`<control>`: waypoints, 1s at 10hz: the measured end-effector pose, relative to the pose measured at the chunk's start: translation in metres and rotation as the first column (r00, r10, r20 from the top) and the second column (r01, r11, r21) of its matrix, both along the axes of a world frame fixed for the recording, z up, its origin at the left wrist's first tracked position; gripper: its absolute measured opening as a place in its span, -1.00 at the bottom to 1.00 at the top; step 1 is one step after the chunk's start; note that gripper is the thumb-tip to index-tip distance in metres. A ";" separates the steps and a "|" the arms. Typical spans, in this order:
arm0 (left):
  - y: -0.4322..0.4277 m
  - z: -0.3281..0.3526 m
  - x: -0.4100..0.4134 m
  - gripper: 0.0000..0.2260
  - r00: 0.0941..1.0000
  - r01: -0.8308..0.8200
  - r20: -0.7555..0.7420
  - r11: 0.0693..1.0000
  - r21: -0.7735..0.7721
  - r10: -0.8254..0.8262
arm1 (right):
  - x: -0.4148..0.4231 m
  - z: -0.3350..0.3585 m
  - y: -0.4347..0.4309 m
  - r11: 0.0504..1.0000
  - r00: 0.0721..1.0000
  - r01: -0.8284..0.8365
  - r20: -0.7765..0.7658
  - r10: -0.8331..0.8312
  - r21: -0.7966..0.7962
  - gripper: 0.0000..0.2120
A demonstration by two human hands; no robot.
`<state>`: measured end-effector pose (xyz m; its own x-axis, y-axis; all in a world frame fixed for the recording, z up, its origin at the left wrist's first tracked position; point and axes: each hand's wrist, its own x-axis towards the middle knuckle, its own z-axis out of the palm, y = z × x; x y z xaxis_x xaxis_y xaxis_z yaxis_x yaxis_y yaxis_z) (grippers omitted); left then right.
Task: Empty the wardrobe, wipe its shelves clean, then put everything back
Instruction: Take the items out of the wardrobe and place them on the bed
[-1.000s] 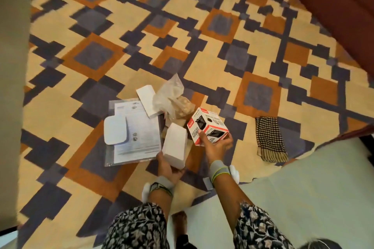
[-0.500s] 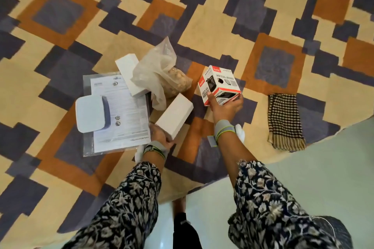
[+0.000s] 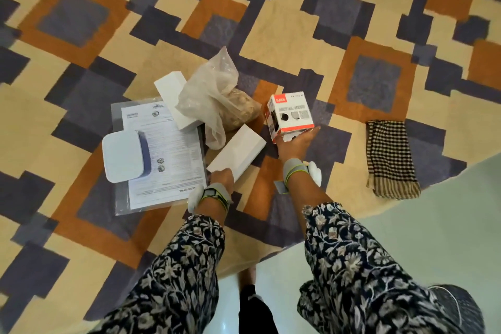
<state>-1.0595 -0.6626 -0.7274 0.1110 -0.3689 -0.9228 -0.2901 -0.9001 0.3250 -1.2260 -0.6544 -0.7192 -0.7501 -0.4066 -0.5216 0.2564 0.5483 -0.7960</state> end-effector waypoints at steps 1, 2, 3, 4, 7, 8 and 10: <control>0.002 0.010 0.008 -0.59 0.993 -0.071 -0.095 0.997 0.036 0.074 | -0.001 -0.062 0.020 0.998 0.999 -0.047 0.005 0.047 -0.038 0.07; 0.012 0.028 0.014 -0.85 0.989 -0.037 -0.146 0.999 0.020 0.040 | 0.020 -0.018 0.032 0.997 0.997 -0.073 -0.031 0.073 -0.011 -0.03; 0.033 0.050 0.024 -0.85 0.979 -0.073 -0.192 0.997 0.020 0.076 | 0.051 0.039 0.056 0.991 0.994 -0.098 -0.040 0.102 0.096 -0.34; 0.054 0.111 0.076 -0.76 0.963 -0.118 -0.248 0.993 -0.026 0.108 | 0.112 0.107 0.081 0.976 0.974 -0.208 -0.077 0.212 0.065 -0.60; 0.090 0.185 0.160 -0.87 0.965 -0.180 -0.234 0.943 -0.280 0.115 | 0.201 0.150 0.112 0.829 0.831 -0.552 -0.023 0.555 0.087 -0.91; 0.145 0.259 0.299 -0.88 0.932 -0.347 -0.249 0.852 -0.392 0.265 | 0.339 0.232 0.147 0.677 0.674 -0.736 -0.097 0.733 0.006 -0.84; 0.185 0.310 0.430 -0.88 0.912 -0.410 -0.234 0.740 -0.533 0.338 | 0.471 0.286 0.164 0.470 0.467 -0.882 -0.216 0.857 -0.042 -0.90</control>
